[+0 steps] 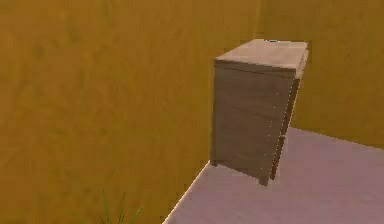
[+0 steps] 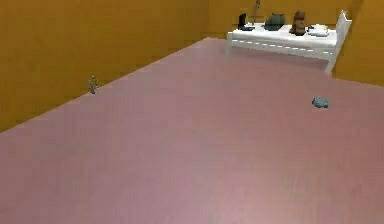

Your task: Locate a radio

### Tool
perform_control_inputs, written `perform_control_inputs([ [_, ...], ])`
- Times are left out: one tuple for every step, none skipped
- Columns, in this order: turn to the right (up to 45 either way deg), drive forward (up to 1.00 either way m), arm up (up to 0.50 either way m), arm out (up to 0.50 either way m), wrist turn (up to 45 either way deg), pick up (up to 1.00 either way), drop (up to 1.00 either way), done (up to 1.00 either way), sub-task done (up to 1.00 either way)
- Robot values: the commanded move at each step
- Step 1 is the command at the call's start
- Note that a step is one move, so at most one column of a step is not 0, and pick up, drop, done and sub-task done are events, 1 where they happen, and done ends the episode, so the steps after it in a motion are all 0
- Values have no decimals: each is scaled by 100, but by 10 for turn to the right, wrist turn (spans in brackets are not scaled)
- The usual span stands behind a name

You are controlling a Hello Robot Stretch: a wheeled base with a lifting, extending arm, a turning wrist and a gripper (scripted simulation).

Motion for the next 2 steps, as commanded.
perform_control_inputs([
  [450,0,0,0,0,0,0,0,0],
  [450,0,0,0,0,0,0,0,0],
])
